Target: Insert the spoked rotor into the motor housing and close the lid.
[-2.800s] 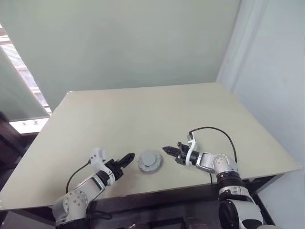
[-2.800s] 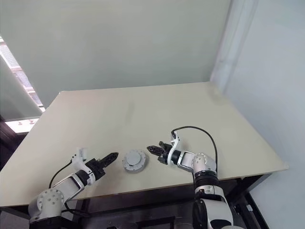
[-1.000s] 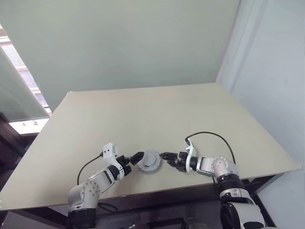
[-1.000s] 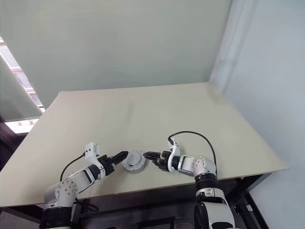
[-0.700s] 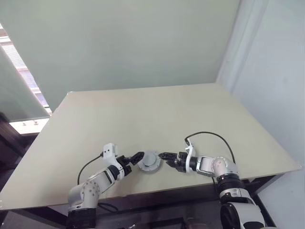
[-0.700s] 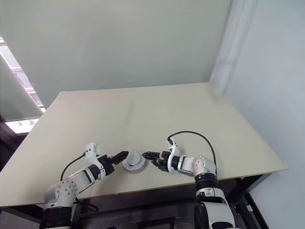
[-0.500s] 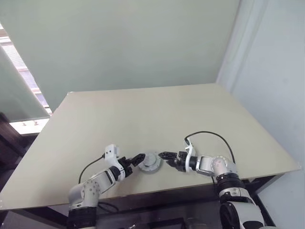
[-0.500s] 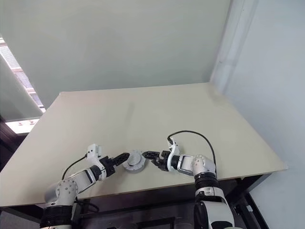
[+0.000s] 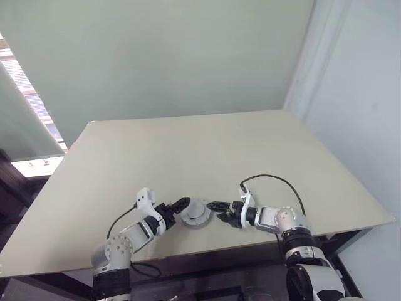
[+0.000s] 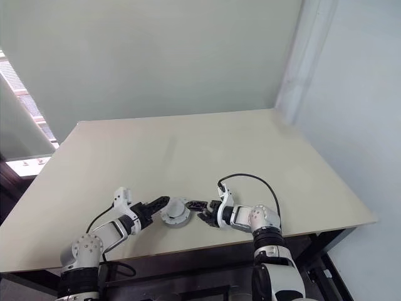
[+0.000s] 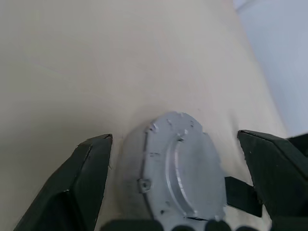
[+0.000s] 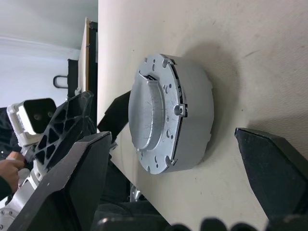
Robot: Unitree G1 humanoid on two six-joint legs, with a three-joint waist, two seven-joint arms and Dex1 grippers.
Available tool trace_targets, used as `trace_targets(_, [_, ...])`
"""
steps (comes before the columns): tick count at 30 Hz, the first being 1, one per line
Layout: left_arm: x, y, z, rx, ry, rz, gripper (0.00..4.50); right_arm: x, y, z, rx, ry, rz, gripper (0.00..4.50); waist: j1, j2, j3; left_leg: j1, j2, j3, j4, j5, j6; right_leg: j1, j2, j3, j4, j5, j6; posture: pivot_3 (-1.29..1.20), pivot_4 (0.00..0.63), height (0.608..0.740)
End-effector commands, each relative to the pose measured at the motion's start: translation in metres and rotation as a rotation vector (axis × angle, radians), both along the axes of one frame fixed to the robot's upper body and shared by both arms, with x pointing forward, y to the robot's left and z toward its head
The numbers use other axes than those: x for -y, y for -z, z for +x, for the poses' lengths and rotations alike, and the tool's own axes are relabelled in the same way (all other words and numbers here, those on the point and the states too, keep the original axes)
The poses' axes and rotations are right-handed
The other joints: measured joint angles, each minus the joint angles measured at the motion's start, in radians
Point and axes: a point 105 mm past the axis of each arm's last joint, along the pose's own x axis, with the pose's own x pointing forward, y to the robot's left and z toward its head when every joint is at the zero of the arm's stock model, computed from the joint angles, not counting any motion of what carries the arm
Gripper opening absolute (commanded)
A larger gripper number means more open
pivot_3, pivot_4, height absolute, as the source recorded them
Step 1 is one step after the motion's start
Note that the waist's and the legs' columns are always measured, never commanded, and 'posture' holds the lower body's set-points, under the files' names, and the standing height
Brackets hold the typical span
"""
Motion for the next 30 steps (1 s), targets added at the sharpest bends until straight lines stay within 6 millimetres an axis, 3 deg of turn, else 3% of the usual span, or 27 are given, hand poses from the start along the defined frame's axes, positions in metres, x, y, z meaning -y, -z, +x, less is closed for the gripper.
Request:
trace_targets(1, [-0.014, -0.019, 0.006, 0.066, -0.047, -0.014, 3.17, -0.004, -0.013, 0.007, 0.037, 0.000, 0.029, 4.50, 0.000, 0.000, 0.000, 0.000, 0.000, 0.000, 0.000, 0.000, 0.000, 0.000, 0.000, 0.000, 0.000, 0.000, 0.000, 0.00, 0.000, 0.740])
trace_targets(6, [-0.018, -0.022, 0.006, 0.075, -0.058, -0.024, 1.39, -0.004, -0.012, 0.006, 0.031, 0.001, 0.026, 4.50, 0.001, 0.000, 0.000, 0.000, 0.000, 0.000, 0.000, 0.000, 0.000, 0.000, 0.000, 0.000, 0.000, 0.000, 0.000, 0.00, 0.000, 0.740])
trace_targets(9, [-0.010, -0.022, 0.005, 0.076, -0.038, -0.041, 0.22, -0.005, -0.009, 0.005, 0.021, 0.000, 0.025, 4.50, 0.000, 0.000, 0.000, 0.000, 0.000, 0.000, 0.000, 0.000, 0.000, 0.000, 0.000, 0.000, 0.000, 0.000, 0.000, 0.00, 0.000, 0.740])
trace_targets(10, [-0.006, -0.022, 0.005, 0.075, -0.029, -0.049, 0.02, -0.006, -0.009, 0.004, 0.018, 0.000, 0.027, 4.50, 0.000, 0.000, 0.000, 0.000, 0.000, 0.000, 0.000, 0.000, 0.000, 0.000, 0.000, 0.000, 0.000, 0.000, 0.000, 0.00, 0.000, 0.740])
trace_targets(19, [0.013, -0.013, 0.004, 0.036, 0.021, -0.066, 0.02, -0.007, -0.008, 0.003, 0.009, 0.003, 0.033, 4.50, 0.000, 0.000, 0.000, 0.000, 0.000, 0.000, 0.000, 0.000, 0.000, 0.000, 0.000, 0.000, 0.000, 0.000, 0.000, 0.00, 0.000, 0.740])
trace_targets(30, [0.008, 0.004, 0.003, -0.024, -0.002, -0.021, 0.02, -0.015, -0.010, 0.001, 0.002, -0.004, 0.053, 4.50, 0.000, 0.000, 0.000, 0.000, 0.000, 0.000, 0.000, 0.000, 0.000, 0.000, 0.000, 0.000, 0.000, 0.000, 0.000, 0.00, 0.000, 0.740])
